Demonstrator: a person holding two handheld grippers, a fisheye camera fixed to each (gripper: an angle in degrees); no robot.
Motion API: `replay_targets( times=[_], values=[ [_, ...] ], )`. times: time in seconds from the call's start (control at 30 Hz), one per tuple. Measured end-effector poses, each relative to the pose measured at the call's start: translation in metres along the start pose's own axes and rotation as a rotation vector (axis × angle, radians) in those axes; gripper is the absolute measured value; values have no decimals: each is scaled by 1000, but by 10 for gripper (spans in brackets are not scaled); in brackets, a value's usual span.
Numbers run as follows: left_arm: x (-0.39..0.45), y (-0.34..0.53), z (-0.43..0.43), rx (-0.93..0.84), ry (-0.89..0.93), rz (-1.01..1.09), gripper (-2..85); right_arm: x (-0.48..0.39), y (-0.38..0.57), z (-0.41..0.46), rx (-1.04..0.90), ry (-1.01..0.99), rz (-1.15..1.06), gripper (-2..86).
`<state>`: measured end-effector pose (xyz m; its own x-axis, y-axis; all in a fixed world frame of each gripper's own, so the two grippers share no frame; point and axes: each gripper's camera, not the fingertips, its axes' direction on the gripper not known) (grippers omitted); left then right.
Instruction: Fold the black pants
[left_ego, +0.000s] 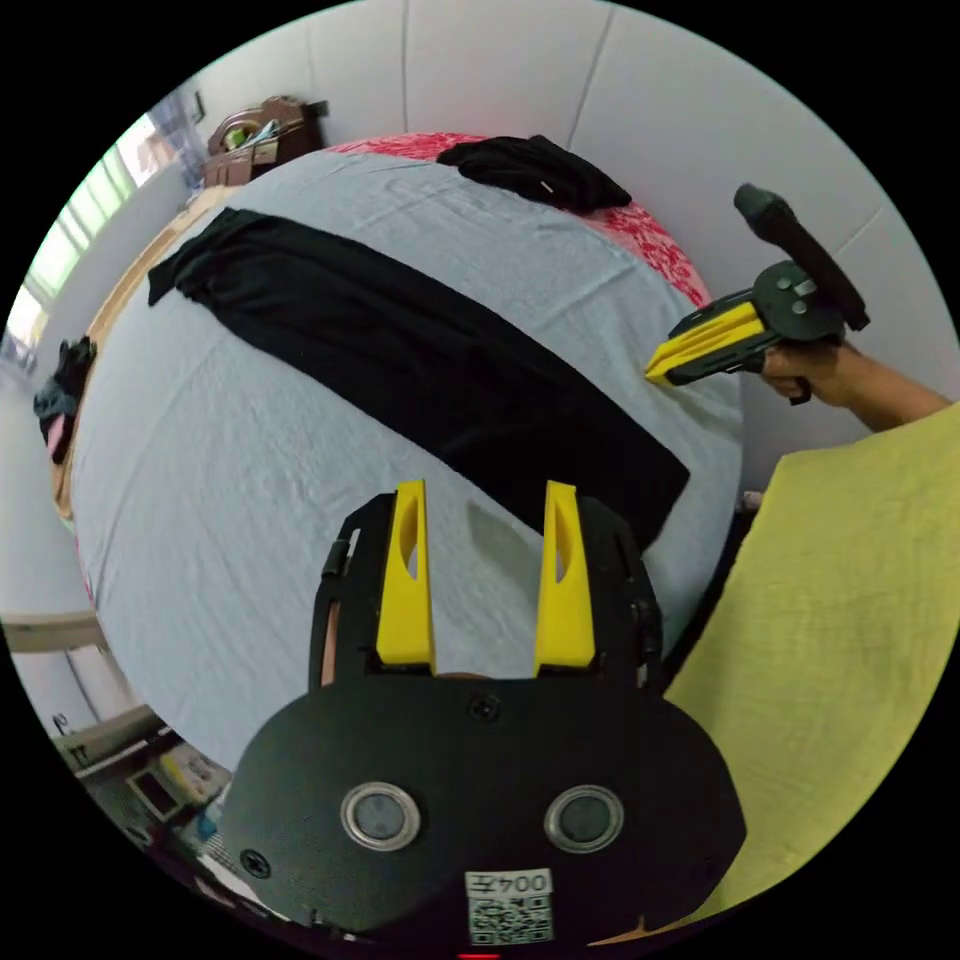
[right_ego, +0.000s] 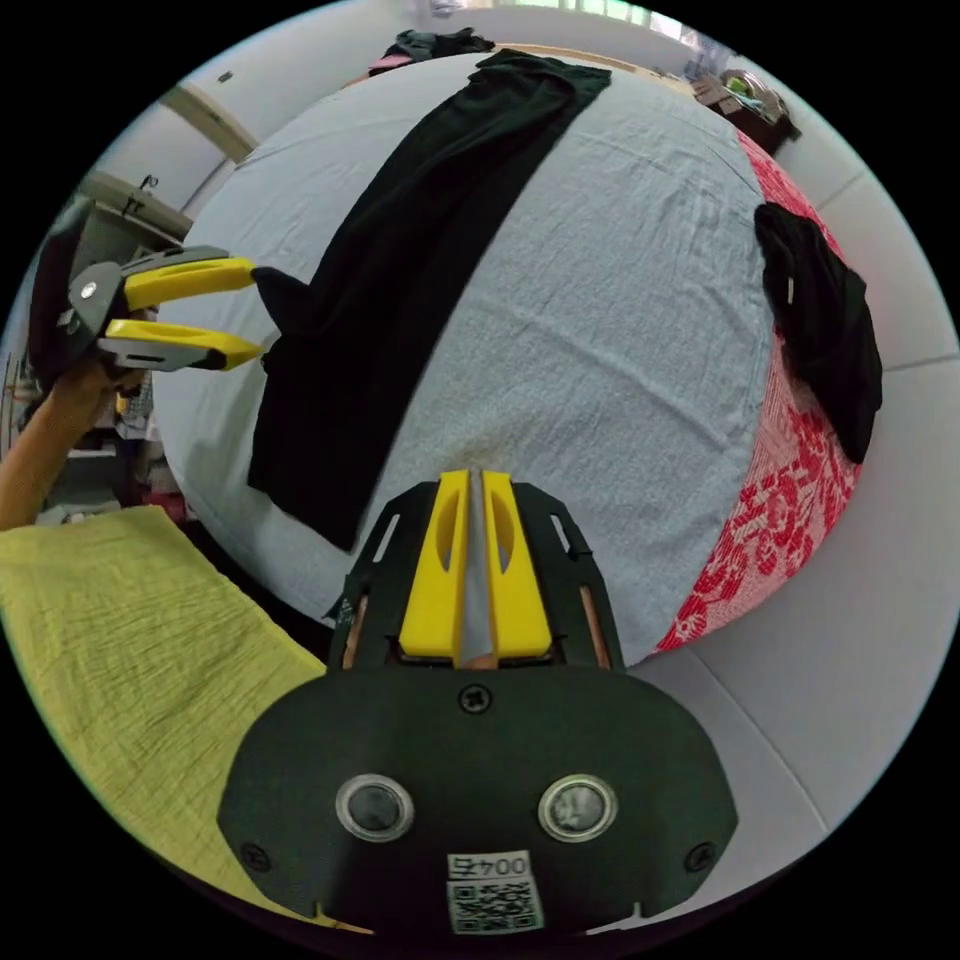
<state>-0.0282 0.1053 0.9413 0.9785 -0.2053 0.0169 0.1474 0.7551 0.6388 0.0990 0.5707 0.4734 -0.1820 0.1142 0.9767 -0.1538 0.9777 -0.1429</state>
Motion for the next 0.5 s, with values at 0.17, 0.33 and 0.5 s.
replay_targets(
  times=[0.17,0.33,0.5],
  values=[
    [-20,-4,-3,31,82,21,48,-1,33,-55,144,-286,60,77],
    [-27,11,-54,140,366,49,28,-51,59,-120,292,-178,-76,136],
    [-35,12,-55,108,454,112,46,-83,62,-137,229,-38,-140,137]
  ],
)
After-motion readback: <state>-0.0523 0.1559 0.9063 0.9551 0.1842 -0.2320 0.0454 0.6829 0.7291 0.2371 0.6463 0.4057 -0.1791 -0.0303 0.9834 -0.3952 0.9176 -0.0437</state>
